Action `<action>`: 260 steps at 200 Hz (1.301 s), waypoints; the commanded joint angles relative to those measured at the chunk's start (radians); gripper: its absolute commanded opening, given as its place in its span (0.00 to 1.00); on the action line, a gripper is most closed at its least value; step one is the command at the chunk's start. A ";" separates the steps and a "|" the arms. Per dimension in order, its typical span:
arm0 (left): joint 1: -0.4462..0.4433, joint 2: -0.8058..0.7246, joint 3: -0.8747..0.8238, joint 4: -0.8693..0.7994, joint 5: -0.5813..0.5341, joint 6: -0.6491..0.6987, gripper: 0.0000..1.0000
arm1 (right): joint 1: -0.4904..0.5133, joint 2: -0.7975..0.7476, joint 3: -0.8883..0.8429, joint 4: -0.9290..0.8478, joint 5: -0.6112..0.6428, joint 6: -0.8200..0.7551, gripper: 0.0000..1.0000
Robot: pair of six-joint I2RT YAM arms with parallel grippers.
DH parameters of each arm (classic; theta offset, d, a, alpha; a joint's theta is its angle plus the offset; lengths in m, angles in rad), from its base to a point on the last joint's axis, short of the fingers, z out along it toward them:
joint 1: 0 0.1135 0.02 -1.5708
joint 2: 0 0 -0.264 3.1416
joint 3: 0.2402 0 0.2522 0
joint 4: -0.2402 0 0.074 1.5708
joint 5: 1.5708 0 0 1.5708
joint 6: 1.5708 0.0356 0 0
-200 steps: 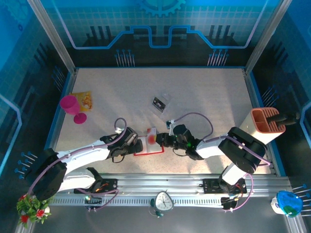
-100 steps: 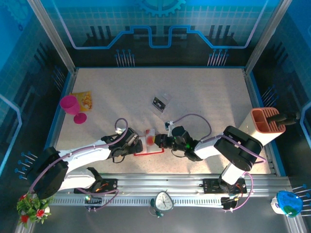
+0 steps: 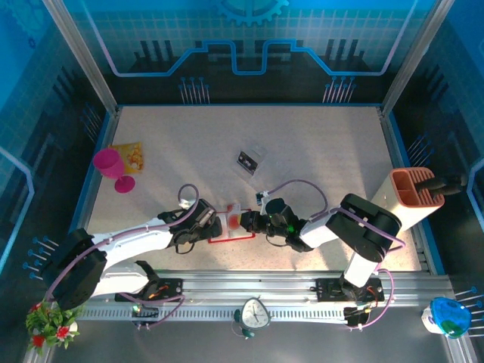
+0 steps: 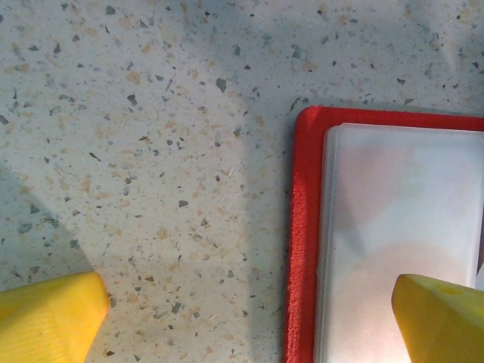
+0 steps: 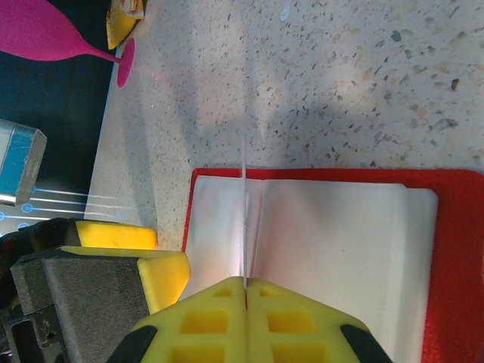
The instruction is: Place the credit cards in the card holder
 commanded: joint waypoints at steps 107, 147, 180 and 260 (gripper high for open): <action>-0.001 0.056 -0.038 -0.037 -0.005 -0.020 0.99 | 0.023 0.038 0.003 0.067 -0.012 0.052 0.00; -0.001 0.075 -0.034 -0.043 -0.004 -0.027 0.99 | 0.022 0.050 -0.010 0.105 -0.004 0.085 0.00; -0.002 0.076 -0.036 -0.040 -0.005 -0.029 0.99 | 0.023 0.061 -0.018 0.141 0.000 0.110 0.00; -0.002 0.072 -0.047 -0.026 -0.001 -0.031 0.99 | 0.027 0.066 -0.021 0.147 0.019 0.139 0.00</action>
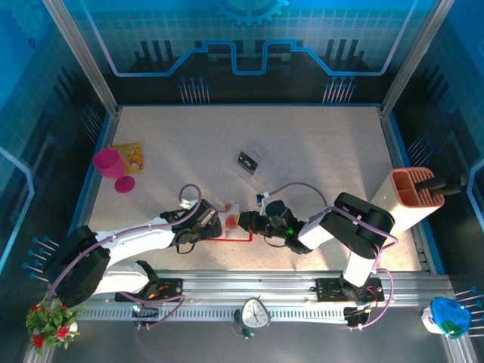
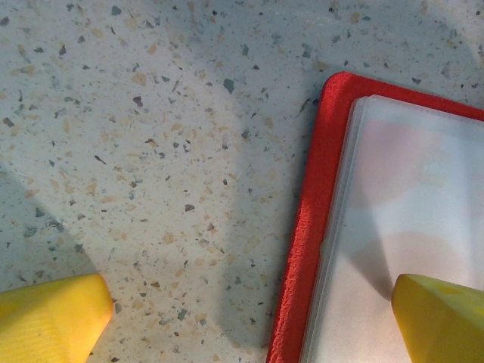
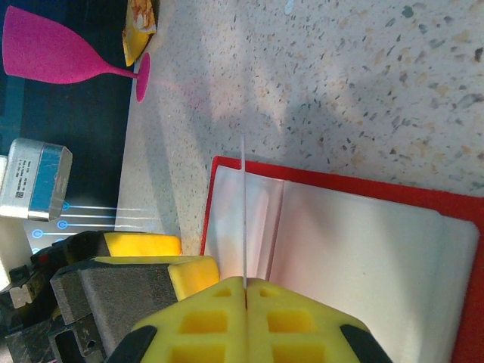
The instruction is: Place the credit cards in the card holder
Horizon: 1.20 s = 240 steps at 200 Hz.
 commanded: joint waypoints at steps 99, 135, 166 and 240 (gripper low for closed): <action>0.005 0.044 -0.056 -0.021 0.016 -0.028 0.99 | 0.049 0.031 -0.013 -0.012 0.064 0.040 0.00; 0.005 0.044 -0.058 -0.019 0.015 -0.028 0.99 | 0.068 0.011 -0.020 -0.059 0.105 0.047 0.00; 0.006 0.041 -0.059 -0.020 0.013 -0.028 0.99 | 0.083 -0.011 -0.031 -0.103 0.148 0.060 0.00; 0.005 0.049 -0.060 -0.009 0.015 -0.029 0.99 | 0.096 -0.008 -0.008 -0.155 0.140 0.064 0.00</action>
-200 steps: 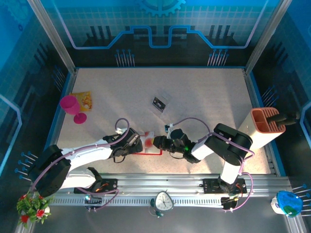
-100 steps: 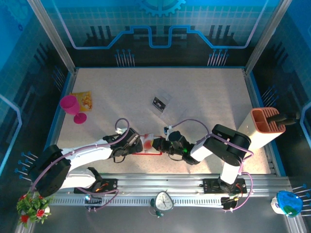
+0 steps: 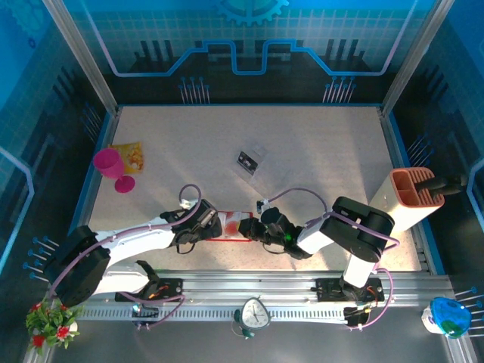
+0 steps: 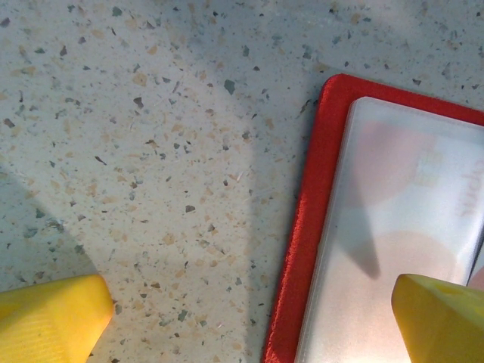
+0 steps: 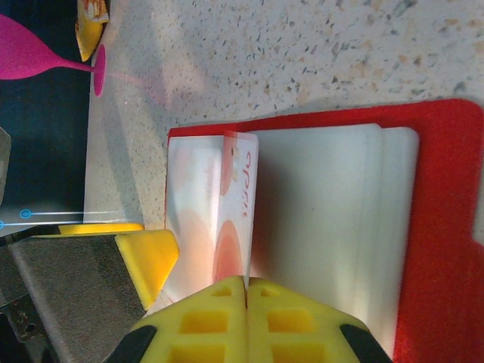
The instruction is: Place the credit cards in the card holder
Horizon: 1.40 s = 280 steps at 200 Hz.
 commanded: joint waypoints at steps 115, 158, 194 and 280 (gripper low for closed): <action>0.005 0.052 -0.060 -0.008 0.018 -0.028 0.99 | 0.042 0.014 0.029 -0.102 0.010 0.030 0.00; 0.006 0.052 -0.059 -0.008 0.016 -0.028 0.99 | 0.044 0.001 0.031 -0.155 0.022 0.049 0.00; 0.005 0.055 -0.058 -0.008 0.014 -0.027 0.99 | 0.046 0.011 0.044 -0.179 0.003 0.061 0.00; 0.006 0.054 -0.058 -0.009 0.013 -0.028 0.99 | 0.049 -0.015 0.032 -0.238 0.009 0.075 0.00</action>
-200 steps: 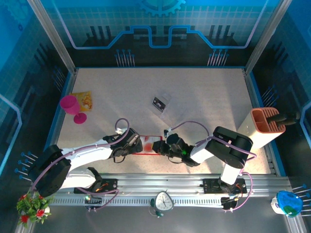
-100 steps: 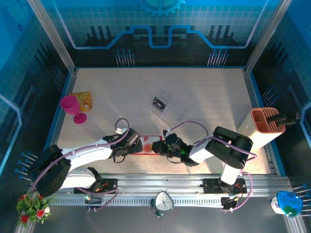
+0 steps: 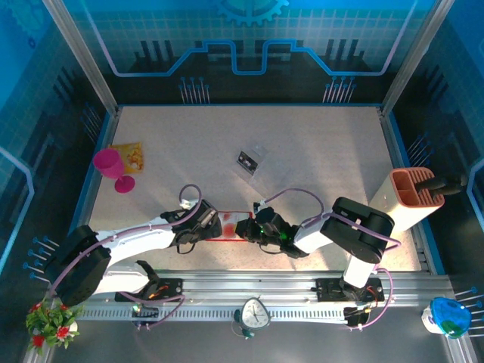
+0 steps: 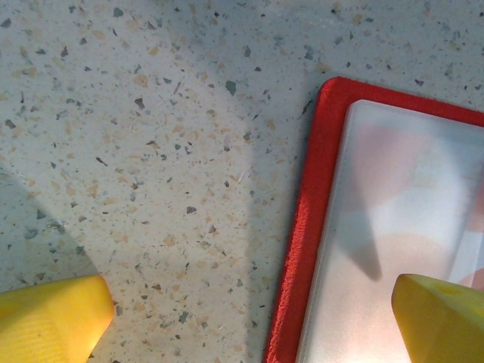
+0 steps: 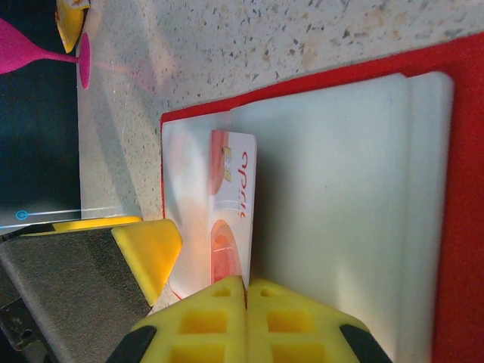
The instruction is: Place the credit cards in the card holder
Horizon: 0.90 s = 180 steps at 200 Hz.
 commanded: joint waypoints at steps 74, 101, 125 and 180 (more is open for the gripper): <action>0.007 0.048 -0.060 -0.009 0.017 -0.029 0.99 | 0.025 0.036 0.022 -0.135 -0.035 -0.003 0.00; 0.007 0.047 -0.059 -0.008 0.017 -0.029 0.99 | 0.025 0.061 0.043 -0.139 -0.053 0.001 0.00; 0.007 0.044 -0.059 -0.008 0.016 -0.028 0.99 | 0.025 0.067 0.059 -0.166 -0.066 -0.005 0.00; 0.015 -0.007 -0.026 -0.051 0.000 -0.025 0.99 | 0.001 0.012 0.099 -0.276 -0.130 -0.094 0.29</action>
